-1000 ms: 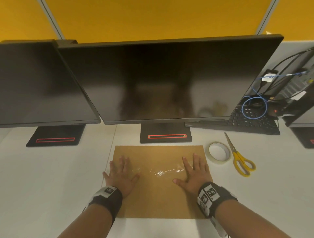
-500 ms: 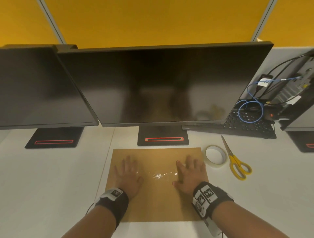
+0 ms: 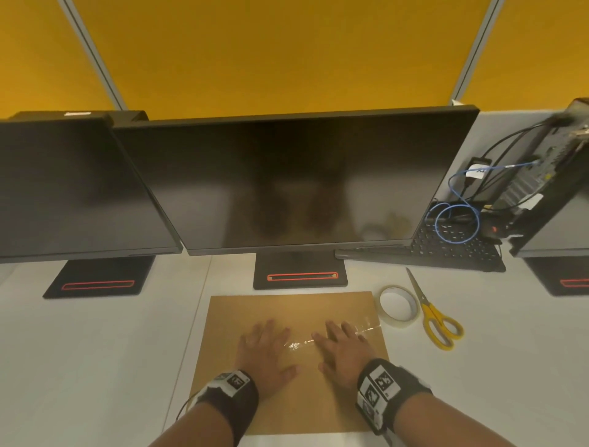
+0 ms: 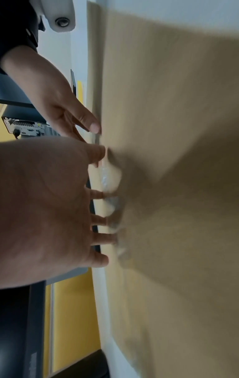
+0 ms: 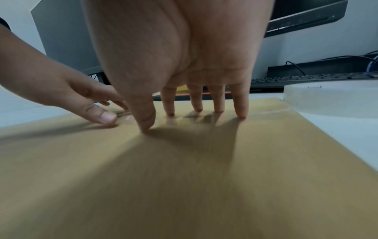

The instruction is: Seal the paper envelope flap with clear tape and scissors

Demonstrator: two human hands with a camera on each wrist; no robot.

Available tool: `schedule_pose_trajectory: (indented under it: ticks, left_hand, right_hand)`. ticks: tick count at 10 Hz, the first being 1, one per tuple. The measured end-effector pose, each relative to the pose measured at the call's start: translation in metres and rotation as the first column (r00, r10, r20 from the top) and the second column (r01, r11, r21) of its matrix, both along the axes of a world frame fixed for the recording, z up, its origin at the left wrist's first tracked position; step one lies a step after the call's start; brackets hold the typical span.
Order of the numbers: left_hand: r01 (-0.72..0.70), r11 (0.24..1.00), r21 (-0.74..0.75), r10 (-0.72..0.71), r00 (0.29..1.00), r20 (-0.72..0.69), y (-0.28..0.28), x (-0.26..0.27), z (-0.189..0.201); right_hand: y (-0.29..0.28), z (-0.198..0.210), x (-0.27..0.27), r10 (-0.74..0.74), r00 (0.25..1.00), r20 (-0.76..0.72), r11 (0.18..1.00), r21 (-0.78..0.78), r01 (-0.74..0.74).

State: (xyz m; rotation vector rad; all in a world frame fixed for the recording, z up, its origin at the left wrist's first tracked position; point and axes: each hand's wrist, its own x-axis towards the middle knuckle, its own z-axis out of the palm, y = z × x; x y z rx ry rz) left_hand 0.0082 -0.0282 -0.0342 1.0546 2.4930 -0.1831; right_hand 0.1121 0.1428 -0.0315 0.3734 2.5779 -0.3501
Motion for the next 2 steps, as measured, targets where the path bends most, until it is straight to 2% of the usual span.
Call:
schedule_pose_trajectory:
  ticks: [1, 2]
  left_hand:
    - [0.044, 0.999, -0.021, -0.044, 0.999, -0.031, 0.010, -0.015, 0.016]
    - [0.054, 0.996, -0.063, -0.054, 0.999, 0.001, 0.020, -0.029, 0.032]
  right_hand:
    - [0.007, 0.020, -0.016, 0.011, 1.000, 0.017, 1.000, 0.006, -0.011]
    - [0.013, 0.037, -0.031, -0.036, 0.999, -0.026, 0.999, -0.007, 0.036]
